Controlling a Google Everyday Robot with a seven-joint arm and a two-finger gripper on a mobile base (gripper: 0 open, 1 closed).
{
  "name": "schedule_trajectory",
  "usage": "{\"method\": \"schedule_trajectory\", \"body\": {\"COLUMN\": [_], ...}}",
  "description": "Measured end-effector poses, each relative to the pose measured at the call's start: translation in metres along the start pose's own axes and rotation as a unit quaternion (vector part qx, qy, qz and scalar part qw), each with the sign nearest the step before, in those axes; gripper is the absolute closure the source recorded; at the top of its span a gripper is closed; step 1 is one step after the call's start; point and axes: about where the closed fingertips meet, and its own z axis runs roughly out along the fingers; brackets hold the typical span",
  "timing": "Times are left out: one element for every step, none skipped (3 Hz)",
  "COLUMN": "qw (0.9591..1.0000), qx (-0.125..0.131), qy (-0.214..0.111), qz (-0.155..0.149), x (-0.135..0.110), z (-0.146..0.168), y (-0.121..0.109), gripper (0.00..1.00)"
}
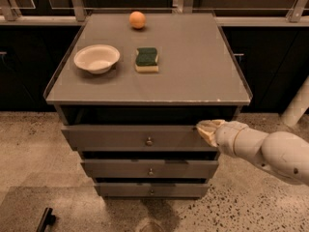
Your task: Open top drawer
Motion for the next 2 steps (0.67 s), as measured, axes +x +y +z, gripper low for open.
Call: {"method": "schedule_trajectory", "body": {"qw": [0.9992, 0.9985], "qx": [0.022, 0.037], "qy": [-0.034, -0.04], "qz": [-0.003, 0.0], "x": [-0.012, -0.013], "z": [0.027, 0.05], "y": [-0.014, -0.023], "gripper": [1.0, 1.0]}}
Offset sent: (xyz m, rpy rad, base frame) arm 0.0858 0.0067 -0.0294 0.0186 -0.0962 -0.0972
